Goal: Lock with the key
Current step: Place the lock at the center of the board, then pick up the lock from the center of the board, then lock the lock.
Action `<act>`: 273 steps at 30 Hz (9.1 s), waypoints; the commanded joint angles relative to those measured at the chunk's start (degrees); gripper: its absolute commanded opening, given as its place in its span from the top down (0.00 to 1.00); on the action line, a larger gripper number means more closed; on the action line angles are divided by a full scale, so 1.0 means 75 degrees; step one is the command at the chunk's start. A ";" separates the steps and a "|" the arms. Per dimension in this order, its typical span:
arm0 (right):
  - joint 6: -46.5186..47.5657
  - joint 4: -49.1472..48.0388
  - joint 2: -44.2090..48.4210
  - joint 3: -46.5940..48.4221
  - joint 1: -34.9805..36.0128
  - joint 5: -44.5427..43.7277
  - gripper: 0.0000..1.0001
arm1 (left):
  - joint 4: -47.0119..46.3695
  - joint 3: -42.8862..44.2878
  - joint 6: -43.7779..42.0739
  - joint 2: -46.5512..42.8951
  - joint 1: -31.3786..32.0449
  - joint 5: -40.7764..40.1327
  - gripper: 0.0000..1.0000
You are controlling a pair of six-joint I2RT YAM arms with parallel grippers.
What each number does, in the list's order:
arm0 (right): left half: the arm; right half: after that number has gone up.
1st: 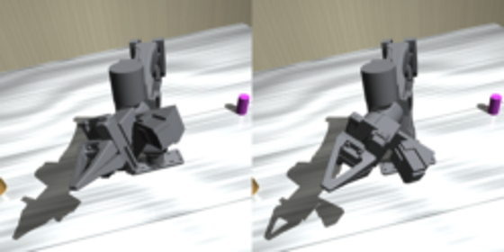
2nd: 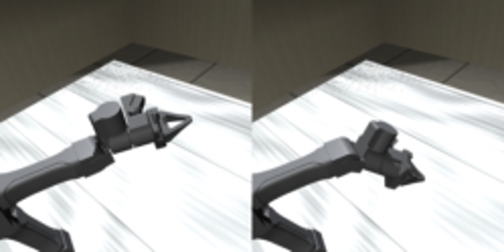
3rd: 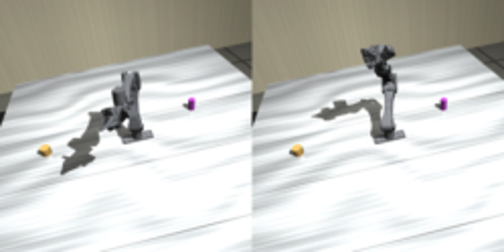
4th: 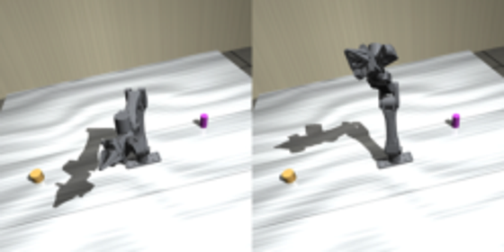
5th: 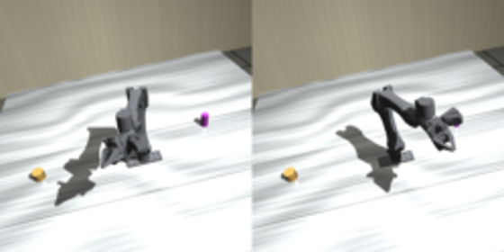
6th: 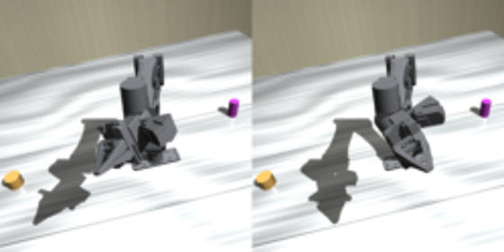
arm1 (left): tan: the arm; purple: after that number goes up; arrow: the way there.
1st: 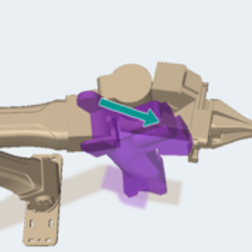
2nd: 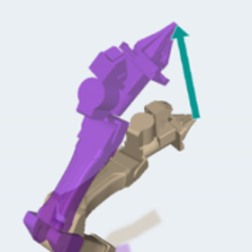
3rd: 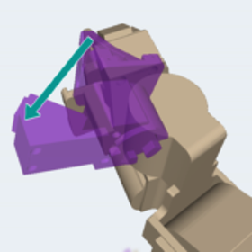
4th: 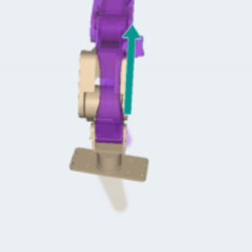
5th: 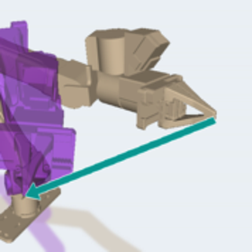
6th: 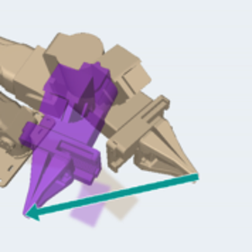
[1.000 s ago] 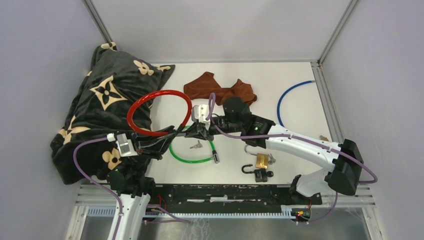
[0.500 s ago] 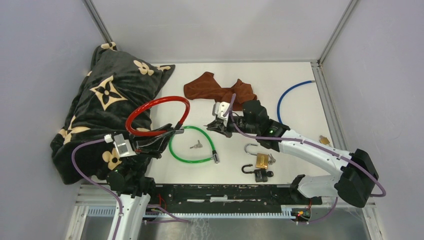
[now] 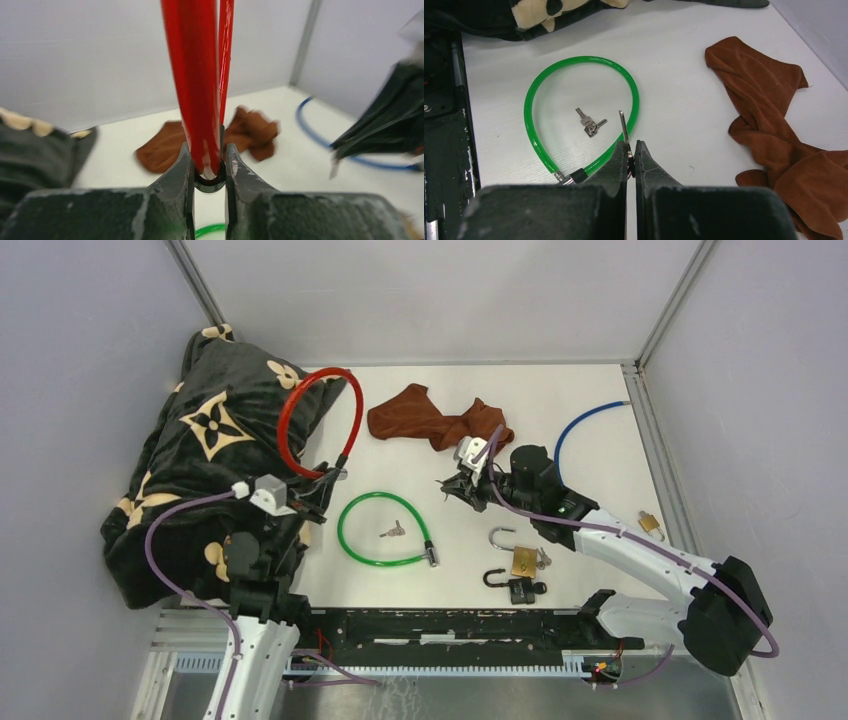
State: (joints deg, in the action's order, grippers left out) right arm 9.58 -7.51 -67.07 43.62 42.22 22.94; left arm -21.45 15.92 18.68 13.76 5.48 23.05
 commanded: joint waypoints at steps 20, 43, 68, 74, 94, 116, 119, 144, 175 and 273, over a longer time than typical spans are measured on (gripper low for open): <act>-0.1227 0.0130 0.2003 -0.1462 -0.1565 -0.4515 1.00 | -0.0710 0.2698 -1.1348 0.8108 0.3621 0.0173 0.98; -0.1612 -0.0694 0.1221 -0.2039 -0.1571 -0.1503 1.00 | 0.1155 0.3318 -1.4354 1.1014 0.4130 0.0444 0.63; -0.1564 0.1861 -0.1318 0.0102 -0.1407 -0.3830 0.32 | 0.0847 0.2029 -0.4147 0.5902 0.4406 -0.0329 0.03; -0.1572 0.2299 -0.1613 0.0389 -0.3005 -0.5161 0.25 | -0.0323 0.0380 -0.0469 0.3946 0.3929 -0.1108 0.02; -0.1080 0.3504 -0.4318 0.1661 -0.5126 -0.2263 1.00 | -0.1319 -0.0894 0.1365 0.2070 0.3307 -0.2415 0.00; -0.5170 -0.2381 0.0367 -0.0869 -0.5069 -0.1198 1.00 | -0.1666 0.2568 0.0308 0.7154 0.5273 -0.2121 0.00; -0.5758 -0.3107 0.1094 -0.1337 -0.4851 -0.1645 1.00 | -0.2182 0.3648 -0.0008 0.8659 0.6015 -0.2141 0.00; -0.5978 -0.3615 0.3071 -0.1568 -0.3919 -0.2418 1.00 | -0.4007 0.6834 -0.2190 1.2553 0.6782 -0.2757 0.19; -0.1546 0.0785 0.3092 0.0220 -0.3442 -0.0044 0.23 | -0.2459 0.4090 -0.3566 0.7507 0.6295 -0.1296 0.98; -0.0009 -0.3054 -0.0605 0.0360 0.2614 -0.0524 1.00 | 0.0527 0.2223 -0.0803 0.2769 0.3996 0.0951 0.54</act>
State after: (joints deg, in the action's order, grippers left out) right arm 7.57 -29.06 -71.24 43.18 61.14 18.76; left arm -20.78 30.81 13.91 33.93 35.24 30.28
